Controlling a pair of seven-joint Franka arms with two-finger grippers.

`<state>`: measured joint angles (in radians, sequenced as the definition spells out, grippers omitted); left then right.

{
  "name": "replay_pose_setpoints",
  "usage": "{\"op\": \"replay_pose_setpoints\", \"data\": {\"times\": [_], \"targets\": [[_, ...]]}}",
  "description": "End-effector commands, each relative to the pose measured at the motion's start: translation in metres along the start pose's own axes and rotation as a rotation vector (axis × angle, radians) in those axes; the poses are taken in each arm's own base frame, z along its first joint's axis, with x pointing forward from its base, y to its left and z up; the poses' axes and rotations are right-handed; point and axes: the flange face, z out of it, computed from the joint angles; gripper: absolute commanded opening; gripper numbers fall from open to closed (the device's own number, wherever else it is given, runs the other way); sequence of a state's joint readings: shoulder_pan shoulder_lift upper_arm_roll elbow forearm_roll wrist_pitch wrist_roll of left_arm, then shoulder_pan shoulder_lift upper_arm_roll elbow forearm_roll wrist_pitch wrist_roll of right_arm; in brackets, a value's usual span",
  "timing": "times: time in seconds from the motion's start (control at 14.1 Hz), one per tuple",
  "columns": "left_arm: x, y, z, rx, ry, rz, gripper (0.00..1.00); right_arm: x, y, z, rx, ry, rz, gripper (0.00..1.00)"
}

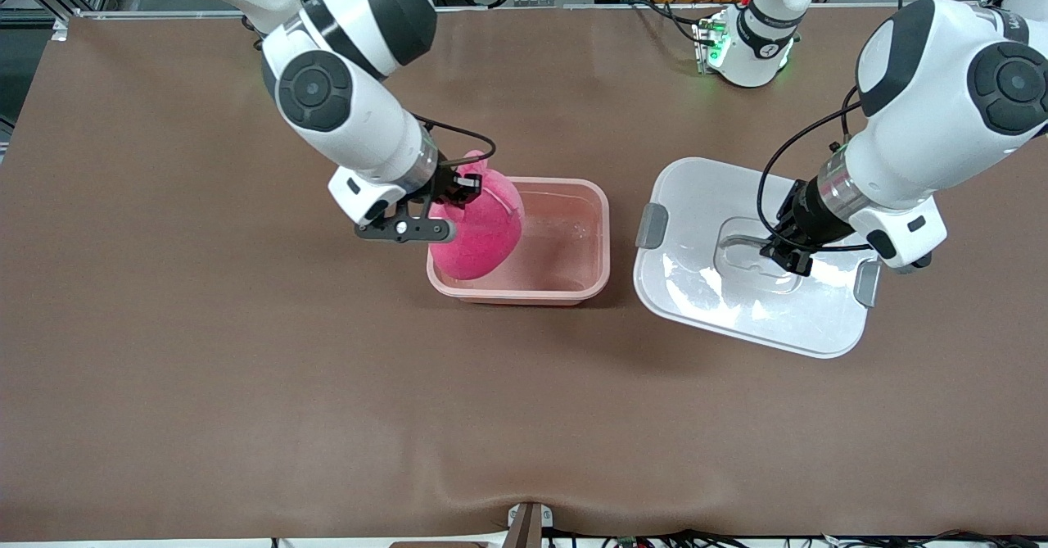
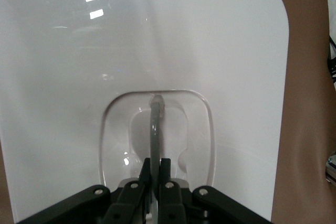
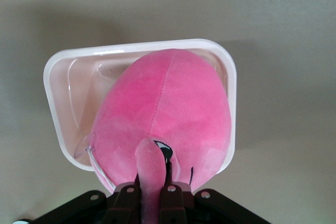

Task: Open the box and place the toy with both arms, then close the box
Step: 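Lower the pink toy into the pink box base with the right gripper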

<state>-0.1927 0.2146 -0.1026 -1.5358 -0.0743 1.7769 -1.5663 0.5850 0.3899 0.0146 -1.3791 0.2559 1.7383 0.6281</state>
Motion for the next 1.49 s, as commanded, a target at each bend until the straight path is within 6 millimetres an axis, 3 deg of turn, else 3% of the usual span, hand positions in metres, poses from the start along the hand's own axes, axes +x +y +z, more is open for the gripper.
{"op": "replay_pose_setpoints", "data": {"times": [0.0, 0.28, 1.13, 1.42], "targets": [[-0.001, -0.011, -0.007, 0.003, -0.016, 0.015, 0.00, -0.002, -0.015, 0.009, 0.000, -0.024, 0.005, 0.00], [-0.002, -0.011, -0.007, 0.002, -0.016, 0.017, 0.00, -0.010, -0.025, 0.029, -0.023, -0.049, -0.014, 0.00], [-0.006, -0.014, -0.003, 0.013, -0.017, 0.039, 0.00, 0.008, -0.015, 0.057, -0.050, -0.079, -0.003, 0.00], [-0.007, -0.017, -0.006, 0.010, -0.016, 0.039, 0.00, 0.017, -0.012, 0.084, -0.072, -0.100, 0.012, 0.00]]}}
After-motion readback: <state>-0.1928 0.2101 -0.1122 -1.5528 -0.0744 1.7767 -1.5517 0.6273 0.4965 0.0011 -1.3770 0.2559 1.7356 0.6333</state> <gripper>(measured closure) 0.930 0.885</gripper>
